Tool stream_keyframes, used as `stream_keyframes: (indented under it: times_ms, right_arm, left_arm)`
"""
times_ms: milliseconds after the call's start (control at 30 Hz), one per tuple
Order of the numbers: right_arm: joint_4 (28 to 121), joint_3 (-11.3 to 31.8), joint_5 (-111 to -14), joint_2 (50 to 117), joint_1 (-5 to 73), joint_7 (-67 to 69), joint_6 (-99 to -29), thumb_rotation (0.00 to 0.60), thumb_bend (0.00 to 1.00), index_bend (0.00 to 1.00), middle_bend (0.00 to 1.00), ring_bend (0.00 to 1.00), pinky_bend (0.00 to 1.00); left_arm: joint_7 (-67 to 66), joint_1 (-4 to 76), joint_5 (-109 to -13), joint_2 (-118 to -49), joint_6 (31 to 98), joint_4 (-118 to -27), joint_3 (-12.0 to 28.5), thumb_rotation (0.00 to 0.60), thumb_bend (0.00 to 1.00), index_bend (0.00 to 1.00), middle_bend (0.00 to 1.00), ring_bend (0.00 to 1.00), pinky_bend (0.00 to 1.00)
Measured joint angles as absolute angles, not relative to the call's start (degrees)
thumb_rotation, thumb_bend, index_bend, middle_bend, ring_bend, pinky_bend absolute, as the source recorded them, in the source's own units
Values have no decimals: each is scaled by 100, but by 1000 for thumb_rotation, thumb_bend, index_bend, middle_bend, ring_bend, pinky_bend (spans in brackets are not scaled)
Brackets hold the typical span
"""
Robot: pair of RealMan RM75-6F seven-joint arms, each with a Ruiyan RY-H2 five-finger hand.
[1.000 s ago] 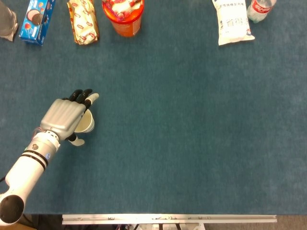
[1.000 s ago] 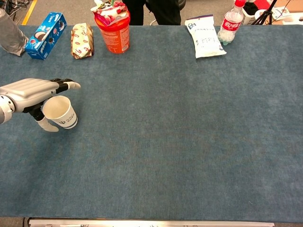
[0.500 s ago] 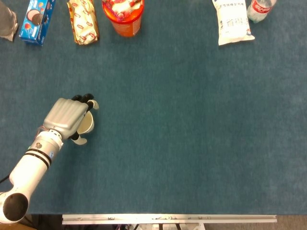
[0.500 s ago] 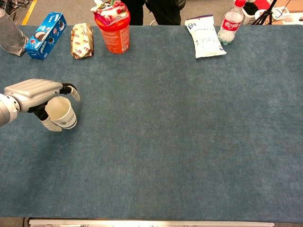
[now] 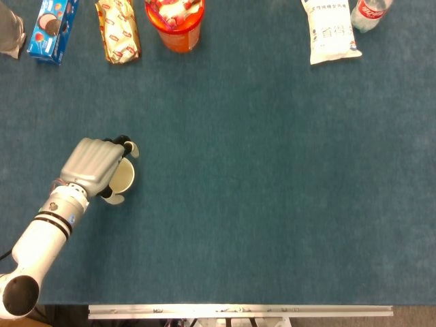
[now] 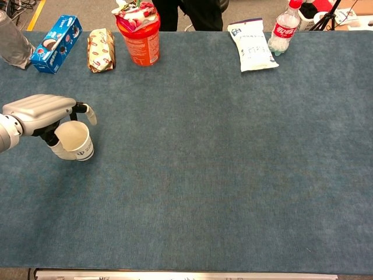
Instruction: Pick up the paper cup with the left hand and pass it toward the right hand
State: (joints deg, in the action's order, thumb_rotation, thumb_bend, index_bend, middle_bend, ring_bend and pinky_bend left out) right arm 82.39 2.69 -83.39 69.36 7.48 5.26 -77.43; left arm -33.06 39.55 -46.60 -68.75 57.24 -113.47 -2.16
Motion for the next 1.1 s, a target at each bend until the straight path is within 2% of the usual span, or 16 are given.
stream_keyframes:
  times_ms: [100, 633, 1100]
  right_arm:
    - [8238, 267, -8339, 6938, 750, 531, -7737, 600, 184, 224, 183, 252, 364]
    - [8216, 249, -8322, 6971, 753, 537, -7684, 600, 184, 224, 183, 252, 365]
    - [8259, 284, -8357, 6975, 772, 563, -7730, 600, 184, 224, 191, 252, 365]
  left_arm:
    - [-3243, 3946, -4687, -6874, 5737, -11354, -215, 600, 0, 326, 282, 337, 569]
    - [-2641, 3779, -5011, -6905, 5719, -11249, -205, 600, 0, 373, 356, 393, 619]
    - [-2131, 3556, -5388, -6788, 5808, -11282, -118, 600, 0, 398, 384, 417, 638]
